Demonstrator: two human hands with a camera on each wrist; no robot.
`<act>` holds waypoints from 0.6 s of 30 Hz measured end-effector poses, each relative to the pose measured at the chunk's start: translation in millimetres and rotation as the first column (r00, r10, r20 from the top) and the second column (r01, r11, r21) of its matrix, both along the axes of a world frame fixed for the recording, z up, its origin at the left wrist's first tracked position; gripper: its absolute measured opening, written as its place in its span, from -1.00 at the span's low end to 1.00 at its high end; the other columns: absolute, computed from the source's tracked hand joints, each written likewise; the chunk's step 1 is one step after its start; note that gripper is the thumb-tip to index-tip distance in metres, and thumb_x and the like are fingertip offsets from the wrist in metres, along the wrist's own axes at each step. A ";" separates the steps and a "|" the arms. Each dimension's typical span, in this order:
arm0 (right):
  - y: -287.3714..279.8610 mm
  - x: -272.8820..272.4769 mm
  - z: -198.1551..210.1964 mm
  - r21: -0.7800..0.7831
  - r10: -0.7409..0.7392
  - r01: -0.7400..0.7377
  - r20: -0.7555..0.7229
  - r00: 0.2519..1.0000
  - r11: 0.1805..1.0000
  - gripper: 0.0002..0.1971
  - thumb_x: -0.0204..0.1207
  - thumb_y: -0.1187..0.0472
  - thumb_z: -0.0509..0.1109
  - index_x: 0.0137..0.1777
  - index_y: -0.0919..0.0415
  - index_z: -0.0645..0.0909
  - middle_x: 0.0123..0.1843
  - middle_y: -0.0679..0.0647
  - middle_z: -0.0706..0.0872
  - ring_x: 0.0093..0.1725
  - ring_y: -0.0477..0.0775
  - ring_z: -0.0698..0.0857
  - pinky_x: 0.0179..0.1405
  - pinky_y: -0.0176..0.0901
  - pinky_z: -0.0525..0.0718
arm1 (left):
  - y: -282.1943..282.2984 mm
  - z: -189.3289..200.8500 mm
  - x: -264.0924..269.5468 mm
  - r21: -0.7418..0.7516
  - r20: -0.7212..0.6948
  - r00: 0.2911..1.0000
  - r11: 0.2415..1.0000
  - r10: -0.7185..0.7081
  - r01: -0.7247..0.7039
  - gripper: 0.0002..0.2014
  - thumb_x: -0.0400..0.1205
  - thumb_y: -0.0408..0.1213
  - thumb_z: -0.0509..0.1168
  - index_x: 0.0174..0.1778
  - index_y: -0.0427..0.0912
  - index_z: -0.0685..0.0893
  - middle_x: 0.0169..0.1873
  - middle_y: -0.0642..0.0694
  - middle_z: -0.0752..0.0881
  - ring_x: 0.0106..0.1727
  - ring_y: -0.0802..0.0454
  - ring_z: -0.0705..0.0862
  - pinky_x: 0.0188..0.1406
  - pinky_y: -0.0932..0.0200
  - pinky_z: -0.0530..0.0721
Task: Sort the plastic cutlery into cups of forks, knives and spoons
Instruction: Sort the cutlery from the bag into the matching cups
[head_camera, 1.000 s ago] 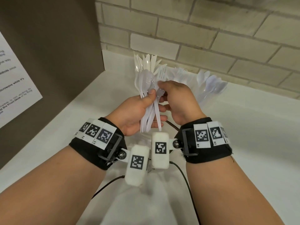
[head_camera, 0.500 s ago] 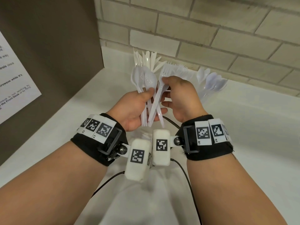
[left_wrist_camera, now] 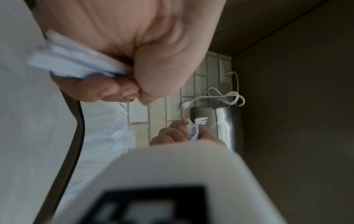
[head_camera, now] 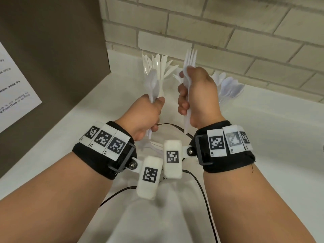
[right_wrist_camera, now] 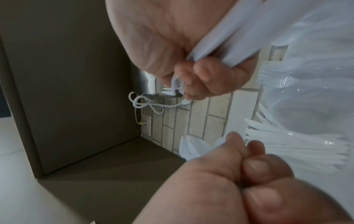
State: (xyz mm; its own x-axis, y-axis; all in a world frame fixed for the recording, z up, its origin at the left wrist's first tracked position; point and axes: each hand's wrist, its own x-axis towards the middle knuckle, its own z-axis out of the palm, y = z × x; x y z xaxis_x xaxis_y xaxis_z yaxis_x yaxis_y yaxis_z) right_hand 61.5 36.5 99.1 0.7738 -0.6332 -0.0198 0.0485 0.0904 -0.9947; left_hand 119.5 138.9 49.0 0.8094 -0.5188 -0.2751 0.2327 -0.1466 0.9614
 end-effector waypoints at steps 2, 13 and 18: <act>2.4 -0.6 -1.6 -0.165 0.031 -0.039 -0.052 0.998 0.986 -0.80 0.52 0.05 0.36 -0.18 0.18 0.56 -0.50 0.01 0.43 -0.69 -0.06 0.32 -0.62 -0.29 0.26 | 0.2 -2.6 1.1 0.087 0.087 0.996 0.996 -0.013 0.005 -0.78 0.70 -0.05 0.20 0.01 -0.15 0.45 -0.25 -0.07 0.46 -0.42 0.03 0.39 -0.53 0.16 0.43; 2.5 2.8 -10.2 -0.369 0.043 -0.102 -0.164 0.986 0.924 -0.87 0.43 0.24 0.50 -0.31 0.19 0.63 -0.48 0.00 0.67 -0.70 -0.22 0.49 -0.73 -0.43 0.35 | 5.9 -4.6 1.2 0.143 0.207 0.944 0.962 -0.257 0.231 -0.56 0.62 -0.03 0.33 0.32 -0.14 0.40 0.07 -0.10 0.61 -0.24 0.06 0.52 -0.32 0.09 0.52; -11.0 0.9 -12.1 -0.210 0.059 -0.085 -0.129 0.990 0.974 -0.89 0.58 0.13 0.39 -0.07 0.17 0.61 -0.26 0.10 0.71 -0.66 -0.03 0.38 -0.63 -0.25 0.33 | 5.6 2.3 1.7 -0.043 0.014 0.985 0.985 -0.169 0.170 -0.60 0.70 0.05 0.14 0.27 -0.19 0.46 -0.31 -0.03 0.45 -0.45 0.11 0.40 -0.44 0.18 0.46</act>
State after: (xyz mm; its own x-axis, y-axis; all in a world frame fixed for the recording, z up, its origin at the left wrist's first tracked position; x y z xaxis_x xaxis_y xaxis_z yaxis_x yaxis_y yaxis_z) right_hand 62.4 25.5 87.0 0.8175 -0.5757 0.0137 -0.0726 -0.1267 -0.9893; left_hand 121.2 144.5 51.3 0.7114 -0.6600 -0.2412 0.1983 -0.1408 0.9700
